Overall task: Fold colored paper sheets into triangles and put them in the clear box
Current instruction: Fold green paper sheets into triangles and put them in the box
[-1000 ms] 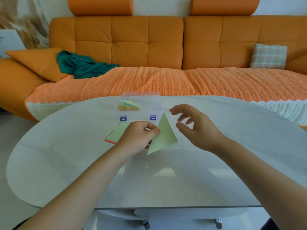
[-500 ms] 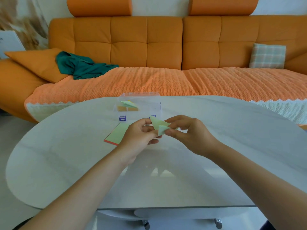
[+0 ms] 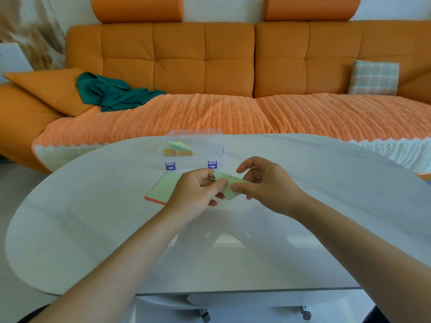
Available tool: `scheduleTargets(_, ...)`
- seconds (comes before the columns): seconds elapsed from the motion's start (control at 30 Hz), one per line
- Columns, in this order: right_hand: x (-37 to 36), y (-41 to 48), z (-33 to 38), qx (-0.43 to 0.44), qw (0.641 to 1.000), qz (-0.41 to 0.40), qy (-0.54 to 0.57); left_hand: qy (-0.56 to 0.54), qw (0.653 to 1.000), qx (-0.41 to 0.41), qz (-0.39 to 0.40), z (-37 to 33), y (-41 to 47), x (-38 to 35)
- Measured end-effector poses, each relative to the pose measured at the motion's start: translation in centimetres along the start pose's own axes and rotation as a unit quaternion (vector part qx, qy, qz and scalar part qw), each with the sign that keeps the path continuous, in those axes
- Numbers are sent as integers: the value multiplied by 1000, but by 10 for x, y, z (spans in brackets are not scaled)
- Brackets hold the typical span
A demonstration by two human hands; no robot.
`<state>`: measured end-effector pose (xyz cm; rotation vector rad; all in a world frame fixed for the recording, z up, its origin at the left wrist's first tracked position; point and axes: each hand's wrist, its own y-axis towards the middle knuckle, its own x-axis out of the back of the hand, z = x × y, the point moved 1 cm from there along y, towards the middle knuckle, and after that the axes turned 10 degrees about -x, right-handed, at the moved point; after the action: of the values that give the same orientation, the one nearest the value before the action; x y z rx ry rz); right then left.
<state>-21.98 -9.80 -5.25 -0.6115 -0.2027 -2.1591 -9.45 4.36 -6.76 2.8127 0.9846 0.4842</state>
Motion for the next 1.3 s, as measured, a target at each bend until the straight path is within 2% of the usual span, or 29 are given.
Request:
scheduleTargets(0.3, 6, -1, 2, -51, 997, 33, 42, -14, 1000, 2, 6, -1, -1, -2)
scheduleTargets(0.57, 13, 1, 1, -66, 996, 51, 36, 6, 998, -66, -20, -1, 2, 5)
scheduleTargets(0.9, 11, 4, -4, -78, 995, 58, 12, 27, 998, -47, -30, 1, 1, 4)
scheduleTargets(1.13, 3, 11, -14, -87, 989, 61, -98, 166, 985, -28, 30, 16, 5, 3)
scheduleTargets(1.3, -8, 14, -16, -70, 963, 68, -249, 305, 950, -10, 71, 22, 5, -1)
